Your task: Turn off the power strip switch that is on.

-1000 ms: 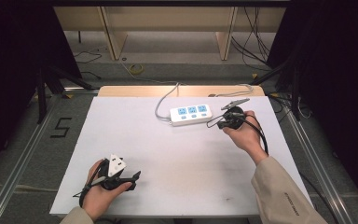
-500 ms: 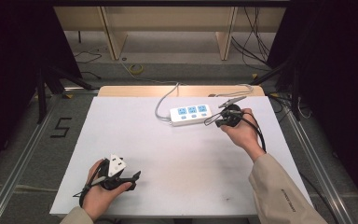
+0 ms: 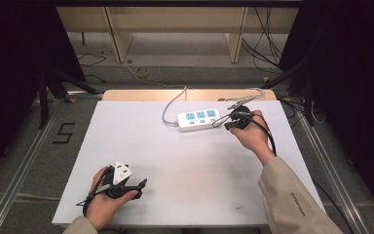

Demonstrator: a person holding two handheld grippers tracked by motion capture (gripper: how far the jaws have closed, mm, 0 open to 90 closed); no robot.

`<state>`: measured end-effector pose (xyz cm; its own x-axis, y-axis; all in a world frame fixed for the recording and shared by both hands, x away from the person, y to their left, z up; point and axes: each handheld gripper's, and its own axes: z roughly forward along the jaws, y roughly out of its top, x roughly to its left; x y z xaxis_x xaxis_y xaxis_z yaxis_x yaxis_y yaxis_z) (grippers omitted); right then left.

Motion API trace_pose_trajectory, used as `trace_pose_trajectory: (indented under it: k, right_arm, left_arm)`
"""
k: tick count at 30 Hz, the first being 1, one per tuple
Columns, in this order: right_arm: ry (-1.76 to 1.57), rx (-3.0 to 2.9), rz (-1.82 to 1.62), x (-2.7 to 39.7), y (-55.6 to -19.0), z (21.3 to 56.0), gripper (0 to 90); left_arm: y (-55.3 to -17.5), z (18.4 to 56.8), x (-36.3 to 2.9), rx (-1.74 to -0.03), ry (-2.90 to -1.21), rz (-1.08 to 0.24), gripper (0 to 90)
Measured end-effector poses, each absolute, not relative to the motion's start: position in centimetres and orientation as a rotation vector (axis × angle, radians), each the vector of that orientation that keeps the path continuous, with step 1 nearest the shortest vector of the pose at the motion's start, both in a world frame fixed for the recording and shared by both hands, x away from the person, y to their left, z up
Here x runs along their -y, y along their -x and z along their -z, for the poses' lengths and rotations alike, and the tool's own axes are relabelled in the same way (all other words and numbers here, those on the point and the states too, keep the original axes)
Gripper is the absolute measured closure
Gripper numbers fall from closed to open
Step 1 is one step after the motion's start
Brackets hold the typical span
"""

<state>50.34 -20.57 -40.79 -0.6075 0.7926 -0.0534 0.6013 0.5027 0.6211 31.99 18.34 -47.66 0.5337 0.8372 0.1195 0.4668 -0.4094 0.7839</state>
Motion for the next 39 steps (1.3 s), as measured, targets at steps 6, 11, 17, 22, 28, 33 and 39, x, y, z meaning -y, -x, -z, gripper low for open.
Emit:
trace_pose_trajectory:
  k: [6, 11, 17, 22, 28, 33, 39]
  right_arm:
    - [-1.166, -2.418, -0.804, 20.5, -50.8, 40.7, 90.0]
    - [-1.159, -2.419, -0.798, 20.0, -51.4, 40.5, 90.0]
    - [-1.166, -2.421, -0.791, 19.7, -51.8, 40.6, 90.0]
    - [-1.171, -2.420, -0.785, 19.5, -52.1, 40.5, 90.0]
    - [-1.171, -2.418, -0.778, 19.1, -52.6, 40.4, 90.0]
    - [-1.173, -2.416, -0.773, 19.0, -52.9, 40.4, 90.0]
    - [-1.175, -2.418, -0.765, 18.8, -53.3, 40.4, 90.0]
  left_arm:
    - [-32.0, 47.7, -18.3, -1.051, -2.062, -0.669, 19.0]
    - [-32.0, 47.7, -18.3, -1.052, -2.061, -0.666, 19.0]
    - [-32.0, 47.6, -18.3, -1.051, -2.064, -0.664, 19.0]
    - [-32.0, 47.6, -18.4, -1.052, -2.064, -0.664, 19.0]
    - [-32.0, 47.7, -18.3, -1.051, -2.064, -0.664, 19.0]
    - [-32.0, 47.7, -18.3, -1.053, -2.062, -0.661, 19.1]
    - [-32.0, 47.7, -18.3, -1.052, -2.064, -0.665, 19.1]
